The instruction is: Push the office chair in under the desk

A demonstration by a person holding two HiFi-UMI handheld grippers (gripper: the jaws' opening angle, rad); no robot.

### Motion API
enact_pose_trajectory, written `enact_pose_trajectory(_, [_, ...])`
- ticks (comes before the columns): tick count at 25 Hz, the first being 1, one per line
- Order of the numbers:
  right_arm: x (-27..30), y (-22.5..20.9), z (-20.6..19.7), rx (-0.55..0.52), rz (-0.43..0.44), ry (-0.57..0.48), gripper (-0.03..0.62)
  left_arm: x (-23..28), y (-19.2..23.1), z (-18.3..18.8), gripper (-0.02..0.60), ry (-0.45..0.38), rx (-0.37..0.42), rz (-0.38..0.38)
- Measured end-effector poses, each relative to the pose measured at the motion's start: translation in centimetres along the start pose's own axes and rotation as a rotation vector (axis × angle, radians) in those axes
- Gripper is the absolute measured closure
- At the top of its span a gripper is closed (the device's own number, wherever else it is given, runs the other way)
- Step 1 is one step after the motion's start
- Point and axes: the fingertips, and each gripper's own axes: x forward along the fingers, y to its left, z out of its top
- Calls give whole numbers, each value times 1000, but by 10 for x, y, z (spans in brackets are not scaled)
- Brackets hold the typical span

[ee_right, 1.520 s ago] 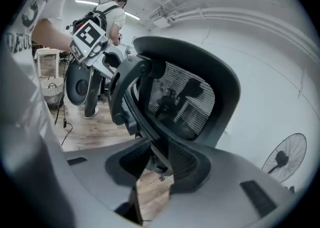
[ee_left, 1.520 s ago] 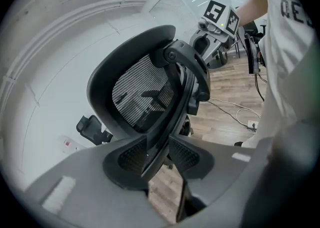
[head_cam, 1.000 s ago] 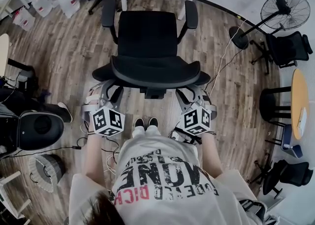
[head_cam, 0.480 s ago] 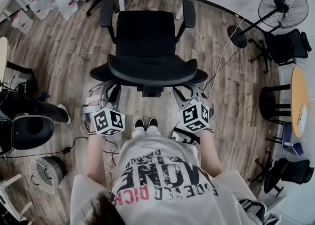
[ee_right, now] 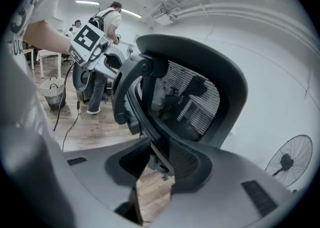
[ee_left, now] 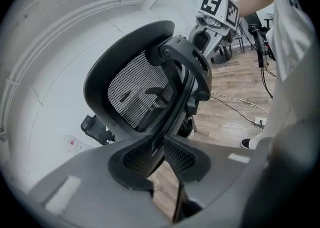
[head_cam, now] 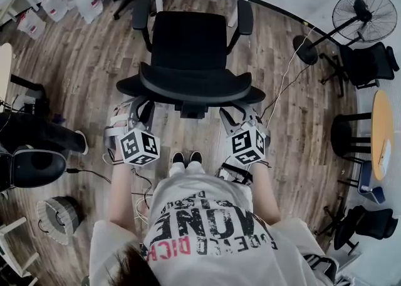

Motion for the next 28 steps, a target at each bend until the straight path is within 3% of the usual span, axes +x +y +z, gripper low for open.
enact_pose_trajectory(15, [44,-30,32,33,-12,18,487,37,54,-13,502,-11,-5,-12])
enact_pose_trajectory(28, [61,-31,30,41,-51,11,487,56,58,-22,509,-30,-4,8])
